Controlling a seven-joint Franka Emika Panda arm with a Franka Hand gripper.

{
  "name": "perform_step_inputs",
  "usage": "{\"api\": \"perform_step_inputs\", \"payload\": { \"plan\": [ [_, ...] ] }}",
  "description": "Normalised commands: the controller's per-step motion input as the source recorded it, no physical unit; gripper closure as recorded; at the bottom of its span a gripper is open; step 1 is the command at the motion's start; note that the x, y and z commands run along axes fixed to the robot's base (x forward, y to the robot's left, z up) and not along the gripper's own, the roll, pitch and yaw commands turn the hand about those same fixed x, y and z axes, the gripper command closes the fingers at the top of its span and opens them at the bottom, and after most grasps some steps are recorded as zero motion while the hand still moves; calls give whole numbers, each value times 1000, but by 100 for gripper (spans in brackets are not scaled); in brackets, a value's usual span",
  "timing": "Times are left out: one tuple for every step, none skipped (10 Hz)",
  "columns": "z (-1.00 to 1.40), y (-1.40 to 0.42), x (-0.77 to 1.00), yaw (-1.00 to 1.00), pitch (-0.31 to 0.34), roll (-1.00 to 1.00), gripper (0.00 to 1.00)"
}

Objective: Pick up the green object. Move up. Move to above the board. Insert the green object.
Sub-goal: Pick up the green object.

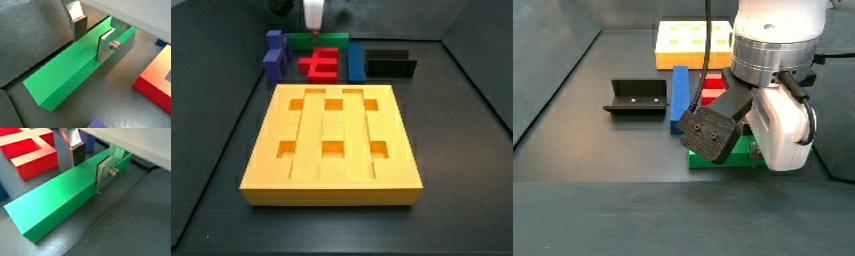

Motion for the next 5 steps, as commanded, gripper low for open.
{"api": "perform_step_inputs", "payload": {
  "plan": [
    [0, 0, 0, 0, 0, 0, 100],
    [0, 0, 0, 0, 0, 0, 100],
    [0, 0, 0, 0, 0, 0, 100],
    [0, 0, 0, 0, 0, 0, 100],
    [0, 0, 0, 0, 0, 0, 100]
  ]
}}
